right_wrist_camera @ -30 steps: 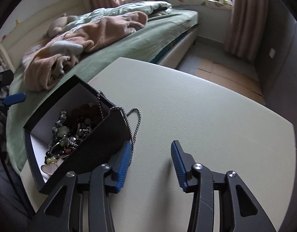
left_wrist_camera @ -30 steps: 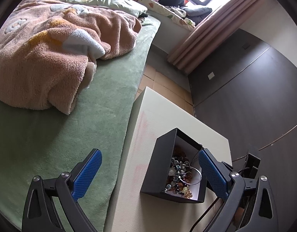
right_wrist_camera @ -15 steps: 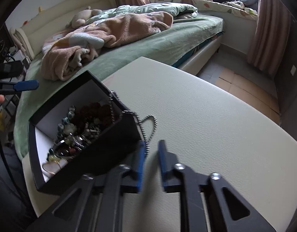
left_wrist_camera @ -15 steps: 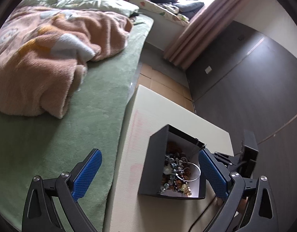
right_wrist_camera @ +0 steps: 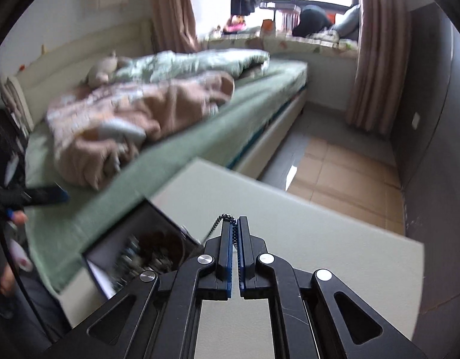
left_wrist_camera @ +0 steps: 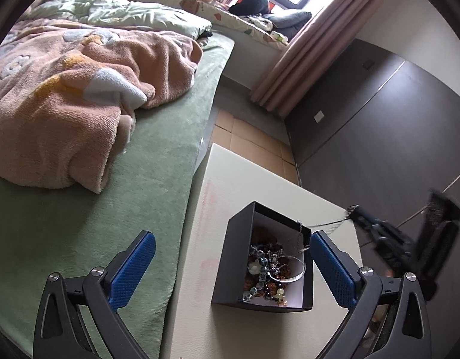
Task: Organize jewelry
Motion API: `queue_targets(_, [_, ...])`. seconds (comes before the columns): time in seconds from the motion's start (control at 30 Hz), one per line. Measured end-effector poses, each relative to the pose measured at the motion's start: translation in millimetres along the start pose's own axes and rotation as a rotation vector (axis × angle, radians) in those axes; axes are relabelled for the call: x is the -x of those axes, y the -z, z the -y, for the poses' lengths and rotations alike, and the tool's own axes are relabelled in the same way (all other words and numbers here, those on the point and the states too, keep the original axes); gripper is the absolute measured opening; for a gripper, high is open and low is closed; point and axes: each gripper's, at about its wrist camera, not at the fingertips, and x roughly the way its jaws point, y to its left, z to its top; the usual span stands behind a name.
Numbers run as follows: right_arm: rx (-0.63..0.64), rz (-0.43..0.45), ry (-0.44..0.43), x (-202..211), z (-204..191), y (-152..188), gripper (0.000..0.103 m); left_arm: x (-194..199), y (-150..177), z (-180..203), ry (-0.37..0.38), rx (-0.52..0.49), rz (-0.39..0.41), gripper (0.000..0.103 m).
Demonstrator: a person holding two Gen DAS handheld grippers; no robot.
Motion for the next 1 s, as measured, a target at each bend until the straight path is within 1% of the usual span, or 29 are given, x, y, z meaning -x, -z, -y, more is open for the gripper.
queue_targets(0.17, [0.018, 0.097, 0.019, 36.0, -22.2, -22.4, 0.004, 9.7, -2.0, -1.7, 0.007, 0.008, 0.015, 0.103])
queue_targets(0.43, [0.060, 0.266, 0.059, 95.2, -70.5, -56.0, 0.004, 23.7, -1.5, -1.4, 0.017, 0.019, 0.033, 0.103])
queue_targets(0.63, [0.050, 0.418, 0.079, 143.6, -101.2, -77.1, 0.004, 32.4, -1.3, -3.1, 0.031, 0.040, 0.044, 0.103])
queue_targets(0.73, [0.044, 0.470, 0.080, 162.6, -111.8, -89.2, 0.004, 35.1, -1.3, -6.0, 0.031, 0.054, 0.049, 0.103])
queue_targets(0.83, [0.043, 0.483, 0.055, 170.7, -120.5, -96.7, 0.004, 38.7, -2.6, -13.2, 0.030, 0.088, 0.060, 0.103])
queue_targets(0.93, [0.053, 0.453, 0.064, 159.5, -126.8, -92.6, 0.004, 42.3, -3.5, -18.0, 0.022, 0.106, 0.072, 0.103])
queue_targets(1.0, [0.043, 0.416, 0.066, 147.8, -124.4, -88.9, 0.004, 43.7, -3.7, -18.9, 0.023, 0.107, 0.074, 0.103])
